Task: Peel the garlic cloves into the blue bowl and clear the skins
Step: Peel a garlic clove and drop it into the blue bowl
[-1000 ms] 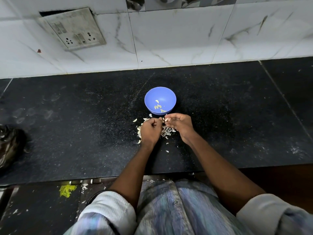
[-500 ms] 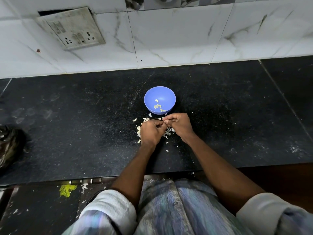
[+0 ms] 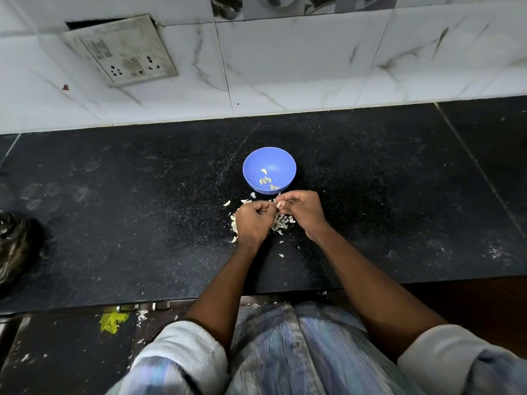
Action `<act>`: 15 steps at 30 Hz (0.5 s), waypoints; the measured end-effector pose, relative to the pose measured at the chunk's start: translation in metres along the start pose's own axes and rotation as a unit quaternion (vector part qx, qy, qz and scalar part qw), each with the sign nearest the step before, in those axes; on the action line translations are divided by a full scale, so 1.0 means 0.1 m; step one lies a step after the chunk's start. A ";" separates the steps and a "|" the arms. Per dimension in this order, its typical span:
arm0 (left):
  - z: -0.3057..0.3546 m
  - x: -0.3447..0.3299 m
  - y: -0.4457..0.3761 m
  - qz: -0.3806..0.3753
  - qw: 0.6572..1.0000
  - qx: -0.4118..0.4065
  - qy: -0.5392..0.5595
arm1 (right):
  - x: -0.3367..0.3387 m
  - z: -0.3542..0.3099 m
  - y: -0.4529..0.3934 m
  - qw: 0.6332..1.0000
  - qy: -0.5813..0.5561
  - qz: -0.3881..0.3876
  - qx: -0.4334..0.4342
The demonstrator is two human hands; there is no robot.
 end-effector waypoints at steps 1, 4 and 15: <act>0.02 0.00 0.00 -0.003 1.000 -0.009 -0.011 | 0.00 -0.01 0.00 1.000 0.012 0.003 0.007; 0.08 -0.01 0.01 -0.006 0.998 -0.039 -0.045 | 0.00 -0.06 0.00 0.998 0.055 0.006 0.033; 0.05 0.01 0.06 0.022 0.999 0.023 -0.008 | -0.03 -0.19 0.06 0.983 0.133 0.033 0.122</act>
Point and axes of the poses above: each hand's wrist, its own y-axis away from the middle knuckle, its own x-axis out of the back of the hand, z = x × y, the point moved 7 cm from there along -y, towards the middle knuckle, and after that the axes turned 10 degrees about z, right-handed, at the moved point
